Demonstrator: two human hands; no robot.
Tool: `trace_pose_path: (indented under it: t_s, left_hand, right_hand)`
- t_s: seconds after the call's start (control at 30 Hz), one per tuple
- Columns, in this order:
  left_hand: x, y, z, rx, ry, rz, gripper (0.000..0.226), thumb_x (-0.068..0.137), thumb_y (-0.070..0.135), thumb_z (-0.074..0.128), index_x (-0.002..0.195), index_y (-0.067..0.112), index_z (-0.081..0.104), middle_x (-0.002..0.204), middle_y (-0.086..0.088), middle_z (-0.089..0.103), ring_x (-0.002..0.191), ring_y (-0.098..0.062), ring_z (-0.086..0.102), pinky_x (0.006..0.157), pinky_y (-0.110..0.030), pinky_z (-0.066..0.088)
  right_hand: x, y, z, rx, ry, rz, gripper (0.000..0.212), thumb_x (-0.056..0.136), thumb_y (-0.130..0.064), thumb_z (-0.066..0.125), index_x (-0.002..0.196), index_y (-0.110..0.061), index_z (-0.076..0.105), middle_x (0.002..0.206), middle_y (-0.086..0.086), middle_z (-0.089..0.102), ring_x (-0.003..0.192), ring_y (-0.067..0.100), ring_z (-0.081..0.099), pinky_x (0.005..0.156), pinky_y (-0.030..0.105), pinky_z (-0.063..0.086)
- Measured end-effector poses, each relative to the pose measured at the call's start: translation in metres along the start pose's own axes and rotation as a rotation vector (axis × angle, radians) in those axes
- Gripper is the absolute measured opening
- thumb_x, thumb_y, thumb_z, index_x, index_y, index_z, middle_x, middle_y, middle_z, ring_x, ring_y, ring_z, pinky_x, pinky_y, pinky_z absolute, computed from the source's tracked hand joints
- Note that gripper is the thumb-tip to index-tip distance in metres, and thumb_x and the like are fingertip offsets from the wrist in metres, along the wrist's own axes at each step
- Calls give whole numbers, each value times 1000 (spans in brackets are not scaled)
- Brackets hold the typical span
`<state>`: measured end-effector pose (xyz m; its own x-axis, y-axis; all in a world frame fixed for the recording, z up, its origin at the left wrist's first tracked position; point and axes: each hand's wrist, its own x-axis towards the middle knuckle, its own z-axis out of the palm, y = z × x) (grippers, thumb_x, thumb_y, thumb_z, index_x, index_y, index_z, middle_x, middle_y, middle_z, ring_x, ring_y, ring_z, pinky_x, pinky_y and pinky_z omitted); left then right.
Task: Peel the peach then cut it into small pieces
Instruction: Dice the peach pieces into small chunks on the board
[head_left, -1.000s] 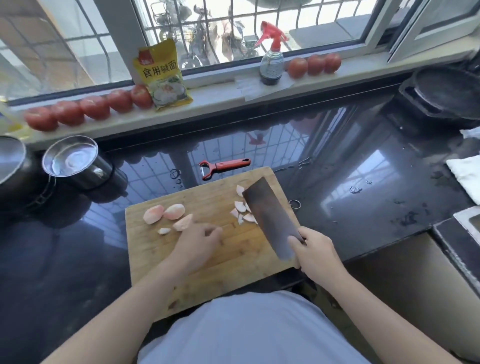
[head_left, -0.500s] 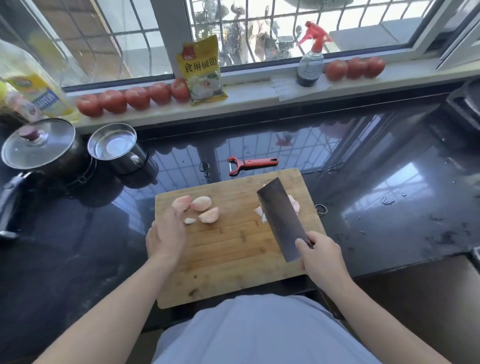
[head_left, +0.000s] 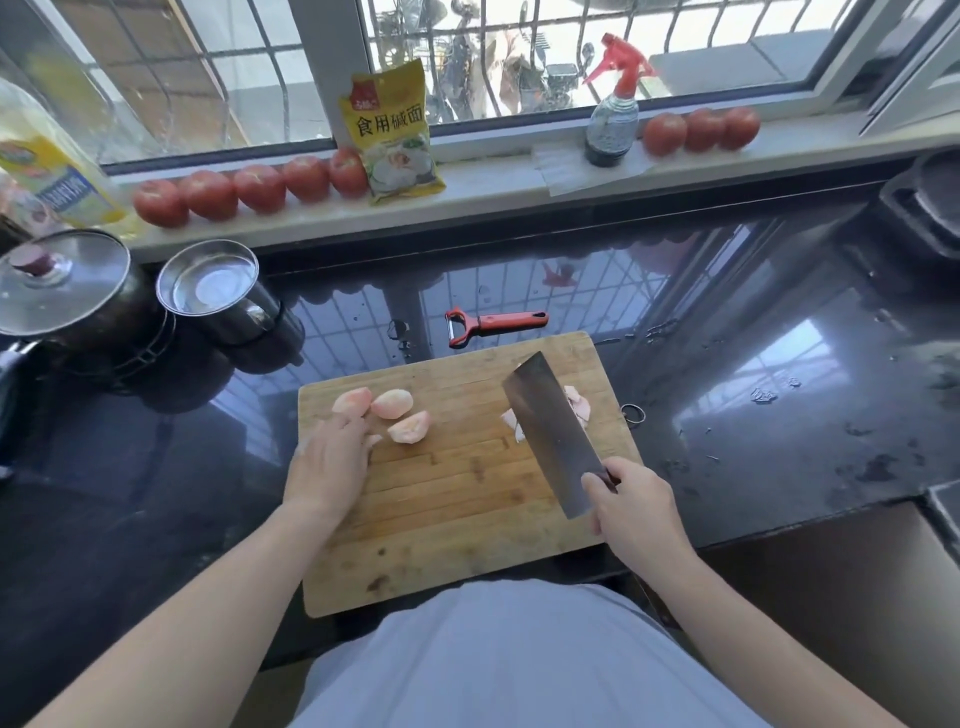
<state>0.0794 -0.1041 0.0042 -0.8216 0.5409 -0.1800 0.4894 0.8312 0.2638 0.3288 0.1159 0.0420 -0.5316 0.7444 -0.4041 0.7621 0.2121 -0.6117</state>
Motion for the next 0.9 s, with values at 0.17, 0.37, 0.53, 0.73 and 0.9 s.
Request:
trace_pose_path:
  t_s: [0.17,0.37,0.53,0.73,0.9]
  left_hand:
    - [-18,8,4,21,-51,-93,24,103,31,54,82,20,54,87,0,64,81,-22,63,64,-35,45]
    - [-37,54,21,-182,-236,-119,20,95,21,63,79,27,52,93,2,60,82,-15,55,69,-35,46]
    - [-7,129,9,-511,-288,-30,10,101,32,65,95,24,62,95,7,63,83,-8,57,71,-32,52]
    - [19,125,-7,-79,-10,72,36,102,19,50,137,17,60,131,-8,58,123,-29,52,98,-42,45]
    - [16,69,9,263,63,150,28,102,24,49,119,16,68,117,-9,63,109,-30,55,96,-41,44]
  right_hand:
    - [2,7,-7,56,44,41,26,88,-21,50,76,0,40,66,21,53,60,22,45,57,35,38]
    - [2,12,-16,74,83,107,24,89,-19,51,78,2,47,61,4,51,53,22,56,66,45,57]
    - [4,11,-23,93,88,126,24,90,-18,51,70,-6,48,49,-2,55,56,29,63,68,47,59]
    - [-1,16,-25,116,95,150,23,91,-21,51,82,-1,59,60,9,66,51,18,58,69,43,58]
    - [-9,21,-17,119,82,160,24,93,-19,50,85,4,54,67,19,67,43,12,53,58,32,49]
